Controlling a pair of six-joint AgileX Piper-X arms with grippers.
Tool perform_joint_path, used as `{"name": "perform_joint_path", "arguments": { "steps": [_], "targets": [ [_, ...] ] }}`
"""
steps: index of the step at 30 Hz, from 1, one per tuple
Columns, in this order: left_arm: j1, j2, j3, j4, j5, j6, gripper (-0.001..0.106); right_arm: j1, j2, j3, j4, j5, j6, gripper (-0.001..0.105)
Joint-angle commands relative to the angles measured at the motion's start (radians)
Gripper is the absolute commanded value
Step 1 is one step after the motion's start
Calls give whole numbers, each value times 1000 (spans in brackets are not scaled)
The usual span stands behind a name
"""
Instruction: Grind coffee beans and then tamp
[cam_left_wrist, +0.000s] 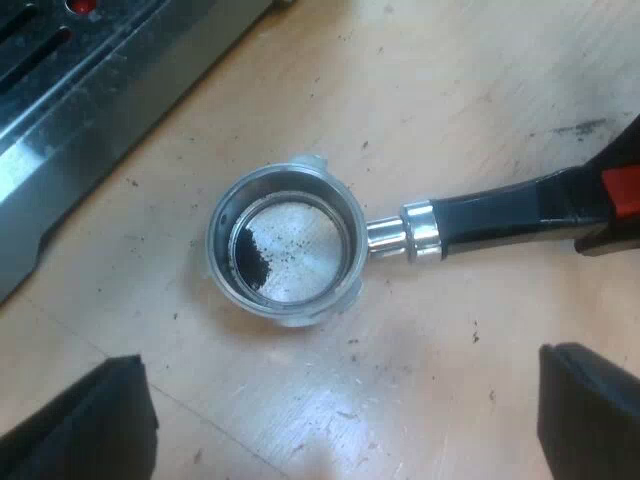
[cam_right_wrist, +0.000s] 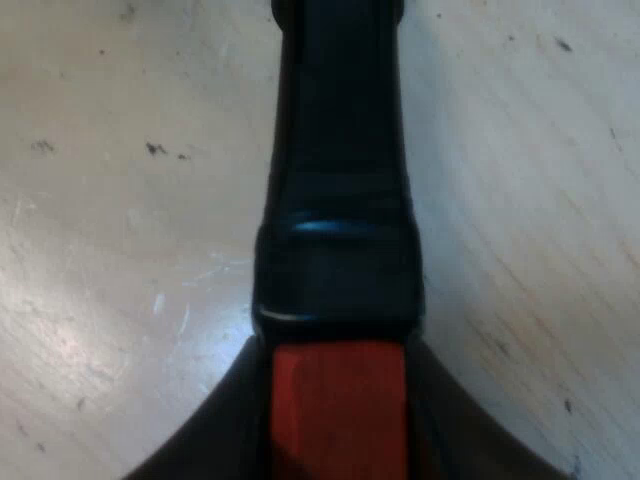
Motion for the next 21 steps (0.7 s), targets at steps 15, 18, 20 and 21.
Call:
{"name": "perform_joint_path", "arguments": {
  "steps": [15, 18, 20, 21],
  "targets": [
    [-5, -31, -4, 24, -29, -2, 80, -3, -4, -36, 200, 13, 5, 61],
    [-5, -67, -6, 35, -56, -2, 80, -3, -4, -95, 352, 40, 38, 61],
    [-5, -114, -6, 48, -68, -5, 80, -3, -4, -135, 432, 42, 48, 61],
    [-5, -114, -6, 48, -68, -5, 80, -3, -4, -135, 432, 42, 49, 61]
  ]
}}
